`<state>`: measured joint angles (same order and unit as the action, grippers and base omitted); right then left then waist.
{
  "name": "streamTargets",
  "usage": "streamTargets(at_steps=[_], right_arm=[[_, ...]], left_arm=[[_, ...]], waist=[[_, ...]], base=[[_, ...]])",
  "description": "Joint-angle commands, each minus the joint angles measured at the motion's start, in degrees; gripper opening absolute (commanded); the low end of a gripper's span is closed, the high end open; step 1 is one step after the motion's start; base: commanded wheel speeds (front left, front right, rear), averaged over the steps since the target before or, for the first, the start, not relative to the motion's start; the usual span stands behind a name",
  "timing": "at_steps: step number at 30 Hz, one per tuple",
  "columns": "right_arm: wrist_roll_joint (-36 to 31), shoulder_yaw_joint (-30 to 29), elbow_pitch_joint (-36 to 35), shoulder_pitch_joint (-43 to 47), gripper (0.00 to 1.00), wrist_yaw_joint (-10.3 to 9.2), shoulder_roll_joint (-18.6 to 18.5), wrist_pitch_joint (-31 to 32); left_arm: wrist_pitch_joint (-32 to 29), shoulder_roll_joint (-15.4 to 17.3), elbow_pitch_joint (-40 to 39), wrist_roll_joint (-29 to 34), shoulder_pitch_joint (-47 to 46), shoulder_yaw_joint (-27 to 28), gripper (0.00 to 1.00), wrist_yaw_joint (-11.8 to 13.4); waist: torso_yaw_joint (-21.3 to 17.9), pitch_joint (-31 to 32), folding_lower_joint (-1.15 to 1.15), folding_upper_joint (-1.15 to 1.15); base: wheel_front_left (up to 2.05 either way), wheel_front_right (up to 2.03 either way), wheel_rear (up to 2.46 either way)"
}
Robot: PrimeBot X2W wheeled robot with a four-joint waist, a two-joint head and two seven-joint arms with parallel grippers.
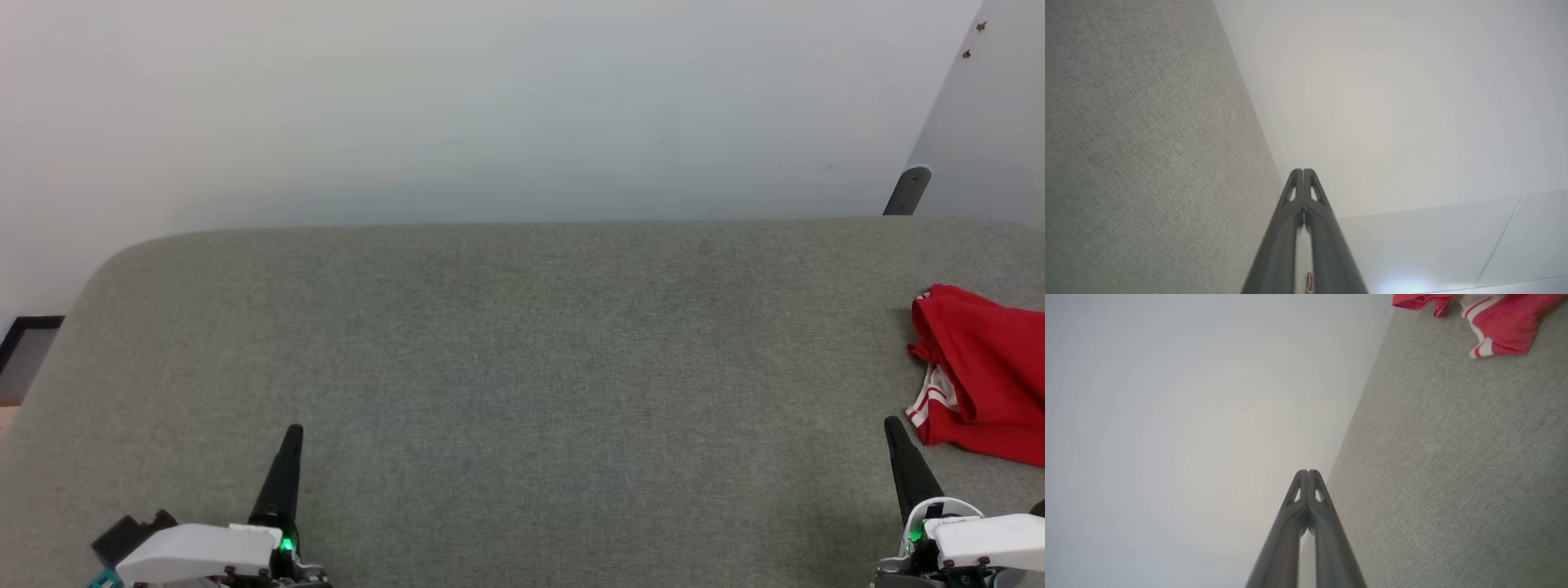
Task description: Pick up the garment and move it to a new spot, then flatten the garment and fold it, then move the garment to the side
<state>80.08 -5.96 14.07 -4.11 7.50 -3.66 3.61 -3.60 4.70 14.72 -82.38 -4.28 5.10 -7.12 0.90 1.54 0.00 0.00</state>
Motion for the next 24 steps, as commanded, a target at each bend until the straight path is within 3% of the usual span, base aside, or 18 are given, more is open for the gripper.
streamTargets(at_steps=[1, 24], right_arm=[[1.48, -0.25, -0.28, -0.98, 0.00, 0.00, 0.05, 0.42], [11.14, -0.60, -0.09, -2.35, 0.00, 0.00, 0.80, 2.77]], left_arm=[[-0.34, -0.13, -0.41, -1.24, -0.77, 0.34, 0.00, -0.37], [-2.79, -1.73, -0.69, -9.05, -2.06, 1.43, 0.00, -0.49]], waist=[[-0.07, -0.12, 0.00, 0.00], [-0.76, -1.46, 0.00, 0.00]], base=[[0.00, 0.00, 0.00], [0.00, 0.00, 0.00]])
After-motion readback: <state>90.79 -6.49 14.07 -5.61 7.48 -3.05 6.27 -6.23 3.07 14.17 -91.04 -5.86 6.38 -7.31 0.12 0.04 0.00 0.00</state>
